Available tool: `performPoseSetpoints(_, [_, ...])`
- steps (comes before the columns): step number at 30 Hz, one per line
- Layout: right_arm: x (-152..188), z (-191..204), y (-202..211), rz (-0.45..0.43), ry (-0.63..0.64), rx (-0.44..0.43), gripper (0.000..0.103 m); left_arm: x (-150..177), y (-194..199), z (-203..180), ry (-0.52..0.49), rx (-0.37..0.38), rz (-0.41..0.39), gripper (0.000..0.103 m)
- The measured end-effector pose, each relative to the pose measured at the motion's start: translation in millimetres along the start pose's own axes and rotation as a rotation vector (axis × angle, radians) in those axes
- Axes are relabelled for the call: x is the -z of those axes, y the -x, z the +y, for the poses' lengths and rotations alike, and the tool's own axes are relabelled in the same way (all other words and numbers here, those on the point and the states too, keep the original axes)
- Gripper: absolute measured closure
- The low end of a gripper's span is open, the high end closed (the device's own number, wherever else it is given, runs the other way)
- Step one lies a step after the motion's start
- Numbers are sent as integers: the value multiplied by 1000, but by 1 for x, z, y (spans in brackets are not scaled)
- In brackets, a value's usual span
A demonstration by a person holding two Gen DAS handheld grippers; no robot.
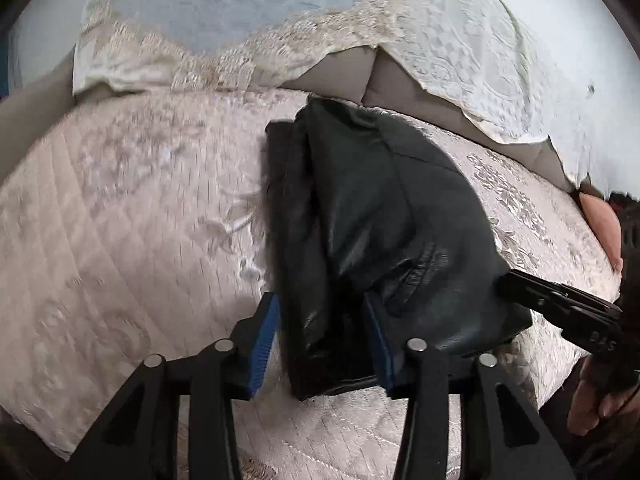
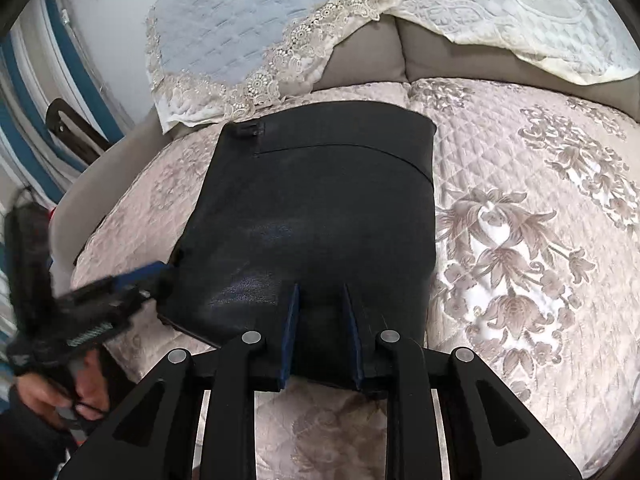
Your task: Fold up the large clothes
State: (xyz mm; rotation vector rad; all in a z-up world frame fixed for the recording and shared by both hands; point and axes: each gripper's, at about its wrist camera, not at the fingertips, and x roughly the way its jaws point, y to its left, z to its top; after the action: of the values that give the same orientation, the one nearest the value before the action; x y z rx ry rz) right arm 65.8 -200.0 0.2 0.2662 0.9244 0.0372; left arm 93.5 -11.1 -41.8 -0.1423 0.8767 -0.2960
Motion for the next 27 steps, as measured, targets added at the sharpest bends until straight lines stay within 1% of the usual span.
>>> performPoseSetpoints(2, [-3, 2, 3, 5, 19, 10, 79, -2, 3, -1, -12, -11, -4, 51])
performPoseSetpoints(5, [-8, -2, 10, 1, -8, 4, 79, -5, 11, -6, -45, -29, -4, 52])
performPoseSetpoints(7, [-9, -3, 17, -19, -14, 10, 79, -11, 21, -7, -50, -28, -5, 52])
performPoseSetpoints(9, [-14, -6, 21, -35, -17, 15, 79, -27, 31, -8, -70, -31, -33, 52])
performPoseSetpoints(12, [-22, -11, 20, -42, -19, 32, 79, -57, 31, -10, -134, -71, -97, 54])
performPoseSetpoints(13, [-24, -13, 19, -44, -24, 34, 79, -70, 26, -10, -146, -82, -109, 54])
performPoseSetpoints(14, [-27, -15, 18, -48, -31, 35, 79, -83, 19, -10, -149, -80, -116, 57])
performPoseSetpoints(15, [-30, -17, 17, -51, -36, 39, 79, -94, 11, -8, -144, -82, -114, 62])
performPoseSetpoints(19, [-41, -23, 9, -47, -46, 48, 79, -132, -39, -1, -107, -82, -55, 66])
performPoseSetpoints(21, [-45, -25, 3, -41, -45, 50, 79, -138, -60, 1, -82, -70, -19, 67])
performPoseSetpoints(22, [-47, -26, 0, -37, -45, 49, 79, -138, -71, 4, -67, -75, -1, 67])
performPoseSetpoints(25, [-50, -29, -15, -7, -47, 46, 79, -128, -98, 12, -30, -76, 56, 66])
performPoseSetpoints(27, [-50, -30, -23, 9, -43, 41, 79, -119, -104, 13, -27, -78, 54, 65])
